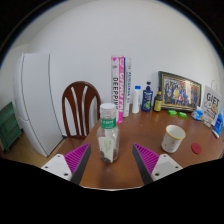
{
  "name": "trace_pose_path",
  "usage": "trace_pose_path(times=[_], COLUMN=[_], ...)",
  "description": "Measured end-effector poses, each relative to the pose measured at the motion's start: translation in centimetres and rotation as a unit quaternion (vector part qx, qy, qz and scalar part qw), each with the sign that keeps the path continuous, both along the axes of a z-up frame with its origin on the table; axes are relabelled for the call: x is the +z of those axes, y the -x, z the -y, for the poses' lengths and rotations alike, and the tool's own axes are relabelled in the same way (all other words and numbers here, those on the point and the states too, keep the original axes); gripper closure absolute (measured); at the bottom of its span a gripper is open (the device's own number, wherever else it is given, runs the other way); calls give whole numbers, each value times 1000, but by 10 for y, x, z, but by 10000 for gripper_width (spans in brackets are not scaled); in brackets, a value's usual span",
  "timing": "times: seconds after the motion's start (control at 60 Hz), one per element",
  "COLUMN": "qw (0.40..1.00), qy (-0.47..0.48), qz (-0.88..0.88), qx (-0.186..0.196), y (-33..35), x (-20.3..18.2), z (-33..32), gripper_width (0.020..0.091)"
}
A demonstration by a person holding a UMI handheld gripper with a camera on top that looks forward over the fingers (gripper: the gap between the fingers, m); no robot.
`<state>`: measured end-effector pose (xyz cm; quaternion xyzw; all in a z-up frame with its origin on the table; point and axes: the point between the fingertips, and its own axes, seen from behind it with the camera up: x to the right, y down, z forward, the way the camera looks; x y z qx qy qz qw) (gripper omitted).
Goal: Pour water
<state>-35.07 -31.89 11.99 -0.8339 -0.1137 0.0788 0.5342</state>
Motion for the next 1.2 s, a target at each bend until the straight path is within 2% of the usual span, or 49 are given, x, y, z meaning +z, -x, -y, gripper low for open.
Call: trace_pose_path(times=[0.183,0.233,0.333,0.4,0.583,0.667,0.8,0.95,1.1,1.2], qw=[1000,1000,1000,999,999,999,998,980,911,839], qy=[-14,-14,-13,-22,-43,-47,-50,-29,10,35], qz=[-5,-6,-16,-12,-4,-5,-30,-190,-406,-537], qx=[-20,-25,-24,-29,-30,-25,-25,-50,-78,-85], y=[24,26,34,33,34,36,36,28,8,-18], x=[-35,-45,-62,-65,-62,-53,-22,34,86,98], z=[-58,-68,-81,-87,-87,-87,-90,-102,-124,-143], gripper_width=[250,277,402,553,642,677,679,679,679,681])
